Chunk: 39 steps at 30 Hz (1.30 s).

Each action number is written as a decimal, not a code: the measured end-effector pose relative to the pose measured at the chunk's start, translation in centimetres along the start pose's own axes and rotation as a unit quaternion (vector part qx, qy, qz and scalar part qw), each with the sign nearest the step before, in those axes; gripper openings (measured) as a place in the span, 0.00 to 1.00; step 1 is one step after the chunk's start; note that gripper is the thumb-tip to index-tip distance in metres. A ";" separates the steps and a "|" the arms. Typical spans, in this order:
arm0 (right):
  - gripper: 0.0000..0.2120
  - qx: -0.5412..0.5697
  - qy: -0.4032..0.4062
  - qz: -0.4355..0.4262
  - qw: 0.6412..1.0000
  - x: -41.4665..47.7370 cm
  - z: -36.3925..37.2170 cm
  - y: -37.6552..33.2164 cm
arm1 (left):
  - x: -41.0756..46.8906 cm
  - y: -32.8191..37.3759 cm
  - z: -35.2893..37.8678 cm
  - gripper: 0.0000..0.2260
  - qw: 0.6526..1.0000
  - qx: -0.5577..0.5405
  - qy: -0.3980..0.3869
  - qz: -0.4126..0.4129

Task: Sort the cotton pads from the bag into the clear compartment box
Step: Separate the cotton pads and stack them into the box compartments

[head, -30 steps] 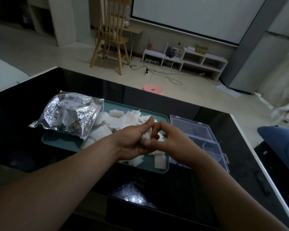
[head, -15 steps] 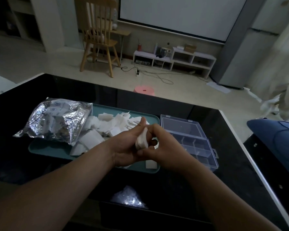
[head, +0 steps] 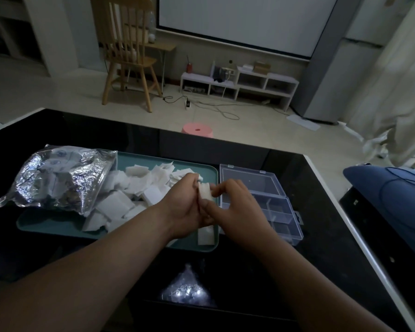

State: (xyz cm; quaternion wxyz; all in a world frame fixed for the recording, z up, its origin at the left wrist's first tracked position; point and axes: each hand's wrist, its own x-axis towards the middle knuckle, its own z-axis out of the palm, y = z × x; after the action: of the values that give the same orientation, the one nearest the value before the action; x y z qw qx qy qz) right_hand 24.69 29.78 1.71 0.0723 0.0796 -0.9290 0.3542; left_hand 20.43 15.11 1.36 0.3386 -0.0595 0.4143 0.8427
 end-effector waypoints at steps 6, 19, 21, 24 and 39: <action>0.09 0.055 0.043 0.091 0.993 1.3 -0.9 1.4 | 1.9 -0.5 1.3 0.08 0.989 0.061 0.082 0.111; 0.09 0.150 0.107 0.224 0.957 5.6 -4.3 5.4 | 5.7 0.5 1.8 0.13 0.836 0.483 0.150 0.212; 0.09 0.144 0.076 0.243 0.956 5.8 -3.7 6.5 | 6.1 0.0 1.1 0.13 0.796 0.554 0.145 0.195; 0.08 0.126 0.049 0.243 0.961 6.2 -2.1 7.3 | 6.4 -0.7 0.5 0.15 0.749 0.626 0.142 0.166; 0.05 -0.033 -0.031 0.290 0.956 8.0 0.3 8.4 | 6.6 -1.3 0.1 0.20 0.720 0.663 0.125 0.161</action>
State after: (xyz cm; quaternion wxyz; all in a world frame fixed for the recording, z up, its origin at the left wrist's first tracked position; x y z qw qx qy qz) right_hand 15.20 34.99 -2.48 -0.0599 -0.1846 -0.9252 0.3260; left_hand 16.19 19.20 -1.91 0.0959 0.1427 0.9091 0.3795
